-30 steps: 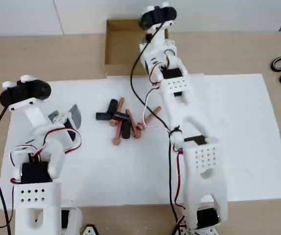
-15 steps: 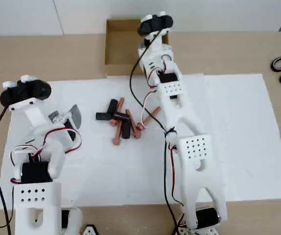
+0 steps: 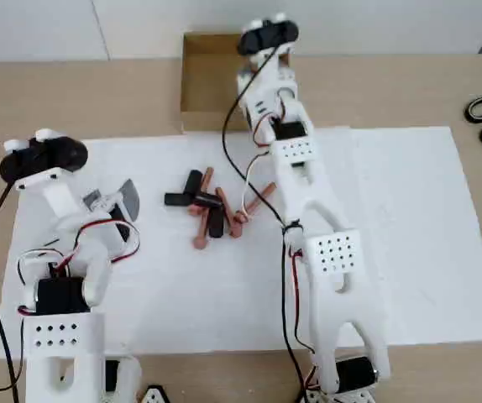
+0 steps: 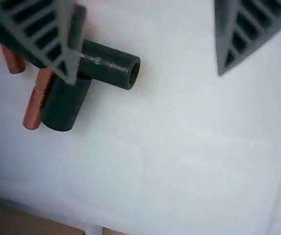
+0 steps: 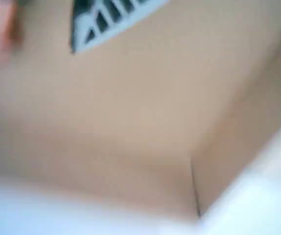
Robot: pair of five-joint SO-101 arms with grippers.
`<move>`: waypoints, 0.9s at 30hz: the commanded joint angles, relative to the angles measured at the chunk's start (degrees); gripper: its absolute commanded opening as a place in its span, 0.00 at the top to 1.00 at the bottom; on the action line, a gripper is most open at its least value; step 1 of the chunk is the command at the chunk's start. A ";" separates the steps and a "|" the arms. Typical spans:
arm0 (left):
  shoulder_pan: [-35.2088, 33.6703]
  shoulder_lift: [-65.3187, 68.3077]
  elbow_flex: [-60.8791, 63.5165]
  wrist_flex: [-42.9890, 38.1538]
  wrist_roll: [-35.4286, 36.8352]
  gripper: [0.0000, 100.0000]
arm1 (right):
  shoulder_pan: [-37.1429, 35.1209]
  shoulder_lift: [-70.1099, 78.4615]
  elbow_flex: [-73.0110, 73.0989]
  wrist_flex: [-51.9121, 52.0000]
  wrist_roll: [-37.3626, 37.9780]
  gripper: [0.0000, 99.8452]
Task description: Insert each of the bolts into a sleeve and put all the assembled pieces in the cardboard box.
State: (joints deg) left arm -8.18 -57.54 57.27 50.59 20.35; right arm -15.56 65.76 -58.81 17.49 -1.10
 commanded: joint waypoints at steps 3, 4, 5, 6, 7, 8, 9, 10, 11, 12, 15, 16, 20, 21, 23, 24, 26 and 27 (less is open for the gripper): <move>0.09 -1.41 -0.40 0.09 -0.44 0.82 | 0.22 -3.30 -13.27 14.55 0.70 0.83; 0.09 -1.41 -0.40 0.18 -0.44 0.82 | 0.22 -4.09 -16.18 19.30 0.44 0.83; 0.09 -1.41 -0.40 0.18 -0.44 0.82 | 0.13 -4.70 -18.99 23.87 0.44 0.83; 0.09 -1.41 -0.40 0.18 -0.44 0.82 | 0.13 -5.49 -21.54 28.09 0.44 0.83; 0.09 -1.41 -0.40 0.18 -0.44 0.82 | 0.13 -6.20 -24.09 32.31 0.44 0.83; 0.09 -1.41 -0.48 0.18 -0.44 0.82 | 0.04 -6.64 -26.73 36.35 0.44 0.83; 0.09 -1.41 -0.48 0.18 -0.44 0.82 | 0.04 -7.08 -29.45 40.13 0.53 0.83; 0.09 -1.41 -0.48 0.18 -0.44 0.82 | 0.04 -7.60 -32.26 43.91 0.62 0.83; 0.09 -1.41 -0.48 0.09 -0.44 0.82 | 0.04 -7.96 -35.25 47.60 0.62 0.83; 0.09 -1.41 -0.48 0.09 -0.44 0.82 | -0.04 -8.40 -37.63 51.21 0.62 0.83; 0.09 -1.41 -0.48 0.18 -0.44 0.82 | 0.04 -11.12 -37.45 60.88 0.62 0.83; 0.09 -1.41 -0.48 0.18 -0.44 0.82 | 0.04 -12.79 -37.54 64.57 0.62 0.83; 0.09 -1.41 -0.40 0.18 -0.44 0.82 | -0.31 -19.82 -37.45 77.32 0.62 0.83; 0.09 -1.41 -0.31 0.18 -0.44 0.82 | -0.31 -21.23 -37.45 78.73 0.53 0.83; 0.09 -1.41 -0.22 0.18 -0.44 0.82 | -0.22 -23.96 -37.27 78.99 0.53 0.83; 0.09 -1.41 -0.22 0.18 -0.44 0.82 | -0.22 -25.19 -37.27 79.08 0.62 0.83; 0.09 -1.41 -0.13 0.18 -0.44 0.82 | -0.66 -27.65 -37.19 79.34 0.62 0.83; 0.18 -1.41 -0.13 0.18 -0.44 0.82 | -0.66 -28.97 -37.19 79.43 0.62 0.83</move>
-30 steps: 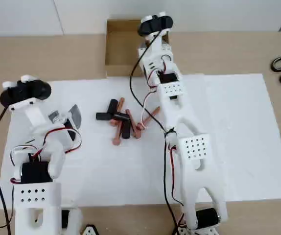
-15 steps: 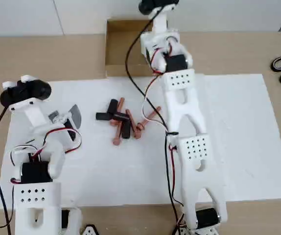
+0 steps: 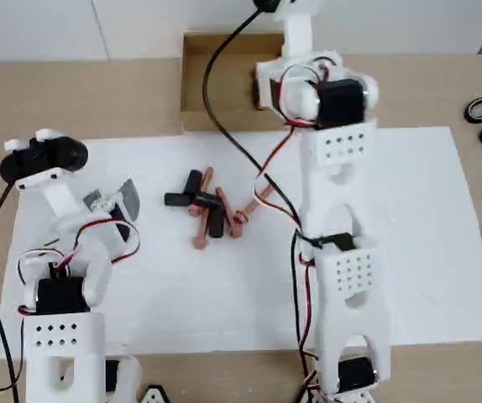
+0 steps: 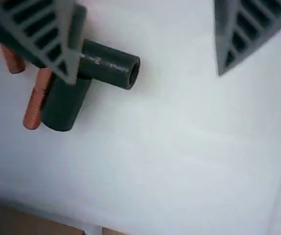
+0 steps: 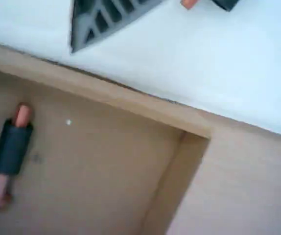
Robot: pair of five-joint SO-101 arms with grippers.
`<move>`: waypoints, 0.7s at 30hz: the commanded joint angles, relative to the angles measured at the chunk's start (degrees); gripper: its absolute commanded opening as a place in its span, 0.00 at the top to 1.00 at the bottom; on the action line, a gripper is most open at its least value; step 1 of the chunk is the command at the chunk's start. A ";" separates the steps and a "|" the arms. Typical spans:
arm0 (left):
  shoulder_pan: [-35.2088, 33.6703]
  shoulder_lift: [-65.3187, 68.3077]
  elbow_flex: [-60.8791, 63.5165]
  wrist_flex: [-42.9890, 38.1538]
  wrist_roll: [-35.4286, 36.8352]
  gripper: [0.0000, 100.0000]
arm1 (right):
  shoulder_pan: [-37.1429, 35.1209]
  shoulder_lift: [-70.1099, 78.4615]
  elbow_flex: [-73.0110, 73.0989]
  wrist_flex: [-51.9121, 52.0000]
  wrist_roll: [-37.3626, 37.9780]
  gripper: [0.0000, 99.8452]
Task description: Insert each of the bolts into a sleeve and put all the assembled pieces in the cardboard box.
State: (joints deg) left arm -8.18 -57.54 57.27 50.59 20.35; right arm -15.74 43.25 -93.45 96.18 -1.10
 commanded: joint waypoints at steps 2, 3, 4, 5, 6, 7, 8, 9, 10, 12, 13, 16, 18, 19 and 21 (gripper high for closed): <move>0.18 -1.41 -0.04 0.18 -0.44 0.82 | -0.13 -8.75 -2.46 1.19 0.62 0.83; 0.18 -1.41 -0.04 0.18 -0.44 0.82 | 0.04 -9.89 -2.11 1.36 0.70 0.83; 0.18 -1.41 -0.04 0.26 -0.44 0.82 | 0.40 -11.12 -0.44 1.36 0.70 0.83; 0.18 -1.41 -0.04 0.26 -0.44 0.82 | 0.92 -12.53 2.11 1.36 0.70 0.83; 0.18 -1.41 -0.04 0.26 -0.44 0.82 | 1.19 -14.20 5.27 1.36 0.70 0.83; 0.18 -1.41 -0.04 0.26 -0.44 0.82 | 1.27 -16.40 9.14 1.27 0.70 0.83; 0.18 -1.41 -0.04 0.26 -0.44 0.82 | 1.27 -19.21 13.10 1.27 0.70 0.83; 0.18 -1.41 -0.04 0.26 -0.44 0.82 | 1.19 -22.20 17.67 1.19 0.70 0.83; 0.18 -1.41 -0.04 0.26 -0.44 0.82 | 1.10 -25.54 22.51 1.01 0.79 0.83; 0.18 -1.41 -0.04 0.26 -0.44 0.82 | 0.57 -32.22 33.14 0.92 0.79 0.83; 0.18 -1.41 0.04 0.26 -0.44 0.82 | 0.04 -35.38 38.42 0.92 0.79 0.83; 0.18 -1.41 0.04 0.26 -0.35 0.82 | -1.63 -42.42 53.54 -0.04 0.79 0.83; 0.18 -1.41 0.04 0.26 -0.26 0.82 | -3.12 -44.70 59.96 -1.54 0.18 0.83; 0.18 -1.41 0.04 0.18 -0.26 0.82 | -3.74 -45.58 61.71 -3.30 0.18 0.83; 0.00 -1.41 0.04 0.18 -0.26 0.82 | -4.26 -47.16 63.12 -6.55 0.18 0.83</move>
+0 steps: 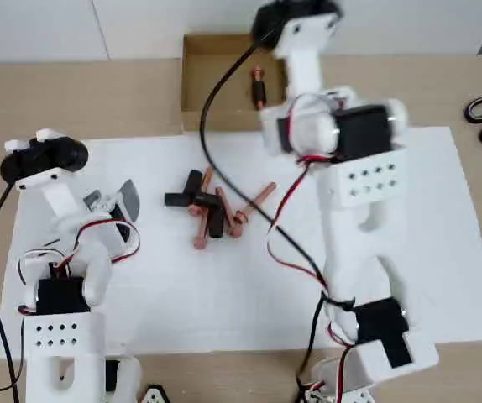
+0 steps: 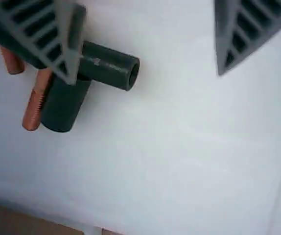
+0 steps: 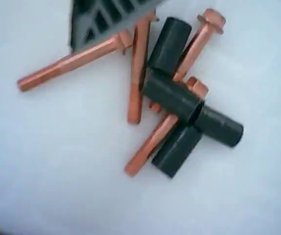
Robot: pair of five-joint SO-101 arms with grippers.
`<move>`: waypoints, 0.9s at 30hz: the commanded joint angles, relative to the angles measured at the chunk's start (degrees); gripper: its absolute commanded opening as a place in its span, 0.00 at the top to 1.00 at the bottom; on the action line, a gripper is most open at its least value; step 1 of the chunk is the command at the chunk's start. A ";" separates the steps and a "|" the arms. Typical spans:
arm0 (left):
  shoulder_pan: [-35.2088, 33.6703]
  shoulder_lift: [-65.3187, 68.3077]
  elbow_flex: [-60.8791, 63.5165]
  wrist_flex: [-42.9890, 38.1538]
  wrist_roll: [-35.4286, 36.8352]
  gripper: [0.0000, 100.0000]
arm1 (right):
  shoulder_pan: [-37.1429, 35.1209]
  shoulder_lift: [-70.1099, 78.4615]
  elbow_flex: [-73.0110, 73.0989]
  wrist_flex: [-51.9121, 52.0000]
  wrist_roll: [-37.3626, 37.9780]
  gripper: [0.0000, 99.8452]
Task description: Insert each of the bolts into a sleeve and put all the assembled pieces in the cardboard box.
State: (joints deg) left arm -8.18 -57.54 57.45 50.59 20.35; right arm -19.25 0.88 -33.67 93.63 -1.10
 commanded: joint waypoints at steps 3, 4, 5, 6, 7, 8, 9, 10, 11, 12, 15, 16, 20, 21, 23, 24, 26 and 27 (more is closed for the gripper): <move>-0.09 -1.41 -0.13 0.09 -0.26 0.82 | -1.19 -5.23 5.63 -2.68 0.18 0.83; -0.18 -1.41 -0.13 0.00 -0.26 0.82 | -1.45 -4.79 7.47 -2.77 0.18 0.83; -0.26 -1.41 -0.22 -0.09 -0.26 0.82 | -2.24 -4.00 9.41 -3.56 0.53 0.83; -0.26 -1.41 -0.31 -0.18 -0.26 0.82 | -2.95 -3.03 11.43 -4.62 0.62 0.83; -0.26 -1.41 -0.31 -0.18 -0.18 0.82 | -3.38 -1.71 13.27 -5.76 0.62 0.83; -0.26 -1.41 -0.40 -0.18 -0.18 0.82 | -3.65 -0.22 15.03 -7.52 0.62 0.83; -0.26 -1.49 -0.48 -0.26 -0.18 0.82 | -3.74 1.63 16.26 -9.63 0.62 0.83; -0.35 -1.49 -0.57 -0.35 0.18 0.82 | -3.91 3.47 17.14 -11.21 0.44 0.83; -0.53 -1.49 -0.40 -1.23 1.23 0.82 | -4.53 5.32 17.14 -12.00 0.70 0.83; -1.49 -1.49 -0.22 -2.02 2.55 0.82 | -5.23 7.16 17.14 -12.09 1.32 0.83; -4.92 -1.49 -0.48 -3.87 6.33 0.82 | -8.57 11.91 16.79 -12.44 4.92 0.83; -6.07 -1.49 -0.48 -4.22 7.21 0.82 | -9.63 13.32 16.44 -12.44 5.71 0.83; -9.76 -1.49 -0.22 -3.96 10.81 0.82 | -13.49 17.54 15.65 -13.58 11.60 0.83; -10.73 -1.49 -0.13 -3.96 11.78 0.82 | -14.37 18.24 15.65 -13.58 13.01 0.83; -12.57 -1.49 -0.04 -3.87 13.19 0.82 | -15.43 19.30 15.38 -13.58 15.12 0.83; -13.27 -1.49 -0.04 -3.87 13.71 0.82 | -15.52 19.56 15.38 -13.58 15.91 0.83; -14.07 -1.49 -0.04 -3.87 14.24 0.82 | -15.60 19.65 15.38 -13.76 17.58 0.83; -14.07 -1.49 -0.04 -3.87 14.51 0.82 | -15.60 19.65 15.38 -13.76 18.99 0.83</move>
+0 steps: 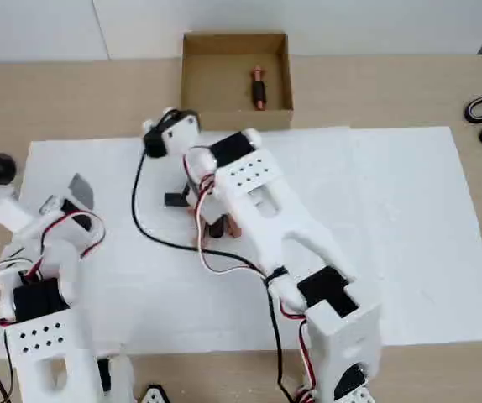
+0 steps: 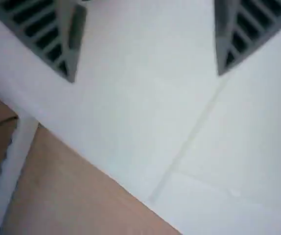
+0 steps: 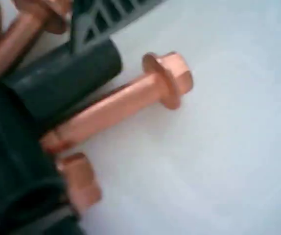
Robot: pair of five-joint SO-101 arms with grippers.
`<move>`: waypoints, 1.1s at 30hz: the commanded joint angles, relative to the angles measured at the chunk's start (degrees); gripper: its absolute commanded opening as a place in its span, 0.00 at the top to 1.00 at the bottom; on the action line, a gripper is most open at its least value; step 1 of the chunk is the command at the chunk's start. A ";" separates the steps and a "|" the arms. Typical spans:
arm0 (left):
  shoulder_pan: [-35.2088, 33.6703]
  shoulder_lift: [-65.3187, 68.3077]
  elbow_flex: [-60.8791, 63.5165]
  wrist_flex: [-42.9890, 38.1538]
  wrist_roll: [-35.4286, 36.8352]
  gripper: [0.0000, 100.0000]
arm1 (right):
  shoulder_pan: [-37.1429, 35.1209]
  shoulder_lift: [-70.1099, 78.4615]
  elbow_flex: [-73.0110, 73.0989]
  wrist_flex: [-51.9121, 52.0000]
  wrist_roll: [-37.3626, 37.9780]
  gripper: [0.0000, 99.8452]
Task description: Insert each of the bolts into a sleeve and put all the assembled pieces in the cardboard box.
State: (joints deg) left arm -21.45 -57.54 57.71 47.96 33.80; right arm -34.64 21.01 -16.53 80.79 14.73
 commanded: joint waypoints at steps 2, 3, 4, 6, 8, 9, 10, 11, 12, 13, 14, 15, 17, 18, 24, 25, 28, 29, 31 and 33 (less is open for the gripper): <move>-0.79 -1.49 -0.31 -1.23 1.05 0.82 | -0.31 -0.48 -1.76 -0.84 6.59 0.83; -0.79 -1.49 -0.31 -1.23 1.14 0.82 | -0.40 -0.48 -1.76 -0.84 8.35 0.83; -0.79 -1.49 -0.31 -1.23 1.14 0.82 | -0.40 -0.48 -1.76 -0.92 9.85 0.83; -0.79 -1.49 0.31 -1.23 1.32 0.82 | -0.40 -0.31 -1.76 -1.19 12.66 0.83; -0.70 -1.49 1.01 -1.32 1.41 0.82 | -0.40 -0.13 -1.76 -1.80 15.30 0.83; -0.62 -1.49 1.54 -1.49 1.41 0.82 | -0.40 -0.04 -1.76 -2.59 16.35 0.83; -0.53 -1.49 1.98 -1.49 1.41 0.82 | -0.40 -0.04 -1.76 -3.21 17.05 0.83; -0.53 -1.49 2.24 -1.49 1.41 0.82 | -0.40 -0.04 -1.76 -3.91 17.76 0.83; -0.53 -1.49 2.42 -1.49 1.41 0.82 | -0.40 -0.04 -1.76 -4.35 18.46 0.83; -0.53 -1.49 2.42 -1.49 1.41 0.82 | -0.40 -0.04 -1.76 -4.97 18.81 0.83; -0.53 -1.49 2.42 -1.49 1.41 0.82 | -0.40 0.04 -1.76 -5.67 18.81 0.83; -0.53 -1.49 2.42 -1.49 1.41 0.82 | -0.40 0.22 -1.76 -6.64 18.64 0.83; -0.53 -1.49 2.42 -1.49 1.41 0.82 | -0.40 1.10 -1.76 -8.04 18.64 0.83; -0.53 -1.49 2.42 -1.49 1.41 0.82 | -0.40 1.54 -1.76 -8.48 18.64 0.83; -0.53 -1.49 2.42 -1.49 1.41 0.82 | -1.80 4.70 -1.76 -8.92 18.64 0.83; -0.53 -1.49 2.42 -1.49 1.41 0.82 | -1.98 5.14 -1.76 -9.19 18.64 0.83; -0.53 -1.49 2.42 -1.49 1.41 0.82 | -2.59 5.41 -1.76 -9.19 18.55 0.83; -0.53 -1.49 2.42 -1.49 1.41 0.82 | -2.68 5.41 -1.76 -9.19 18.64 0.83; -0.53 -1.49 2.42 -1.49 1.41 0.82 | -2.68 5.49 -1.76 -9.27 18.81 0.83; -0.53 -1.49 2.42 -1.49 1.41 0.82 | -2.59 5.58 -1.76 -9.98 18.81 0.83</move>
State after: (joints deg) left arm -21.98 -57.71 60.44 47.96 34.77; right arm -37.01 26.90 -16.62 72.00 32.84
